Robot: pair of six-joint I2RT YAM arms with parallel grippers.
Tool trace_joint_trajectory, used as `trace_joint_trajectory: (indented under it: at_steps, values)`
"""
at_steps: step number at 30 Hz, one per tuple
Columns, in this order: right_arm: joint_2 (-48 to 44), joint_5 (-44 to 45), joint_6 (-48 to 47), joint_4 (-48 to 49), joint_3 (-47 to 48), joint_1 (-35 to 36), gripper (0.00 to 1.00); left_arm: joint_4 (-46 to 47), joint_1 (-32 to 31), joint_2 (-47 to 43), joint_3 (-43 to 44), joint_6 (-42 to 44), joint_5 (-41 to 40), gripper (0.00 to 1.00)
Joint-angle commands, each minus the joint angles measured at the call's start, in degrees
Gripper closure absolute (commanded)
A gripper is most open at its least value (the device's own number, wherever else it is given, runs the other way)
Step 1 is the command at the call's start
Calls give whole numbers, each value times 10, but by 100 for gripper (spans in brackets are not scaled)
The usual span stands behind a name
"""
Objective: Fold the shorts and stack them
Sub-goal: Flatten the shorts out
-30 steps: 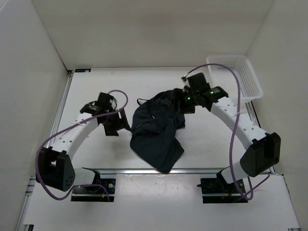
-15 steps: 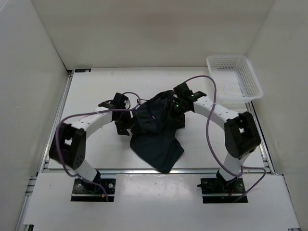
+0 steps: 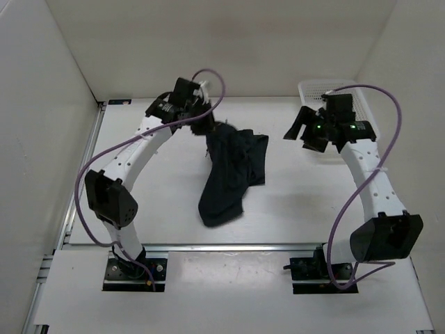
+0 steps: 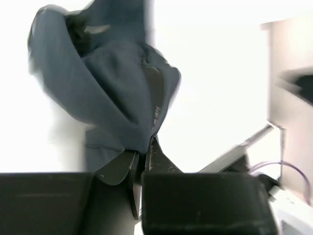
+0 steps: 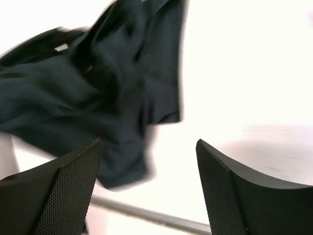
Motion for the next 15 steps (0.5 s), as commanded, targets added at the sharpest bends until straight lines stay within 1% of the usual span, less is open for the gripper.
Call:
trace_joint_trajectory:
  at_steps: [1, 2, 4, 5, 6, 7, 9, 10, 12, 13, 14, 15]
  values:
    - [-26, 33, -44, -43, 22, -50, 18, -99, -98, 24, 183, 43, 2, 90]
    - [-26, 43, -52, -50, 22, -68, 18, -109, -115, 37, 201, 37, 8, 90]
    - [-40, 63, -58, -50, 15, -81, 18, -109, -158, 69, 210, 30, 27, 86]
    - [-40, 64, -58, -56, 10, -95, 18, -109, -167, 79, 204, 22, 35, 80]
    - [-47, 64, -58, -57, -5, -101, 18, -109, -174, 87, 199, 22, 35, 62]
    - [-53, 64, -64, -57, -13, -101, 18, -117, -174, 93, 194, 22, 30, 47]
    - [-58, 64, -64, -57, -37, -107, 18, -128, -174, 93, 182, 17, -5, 20]
    - [-65, 64, -64, -57, -46, -107, 18, -135, -168, 81, 176, 17, -16, 0]
    - [-70, 58, -64, -57, -75, -107, 18, -135, -151, 49, 170, 17, -42, 0]
    - [-70, 52, -58, -57, -85, -107, 18, -135, -142, 26, 164, 17, -42, 0]
    - [-70, 52, -58, -51, -95, -107, 18, -135, -120, 14, 154, 17, -49, 2]
    - [-70, 38, -50, -51, -116, -107, 20, -116, -109, 2, 119, 11, -59, 11]
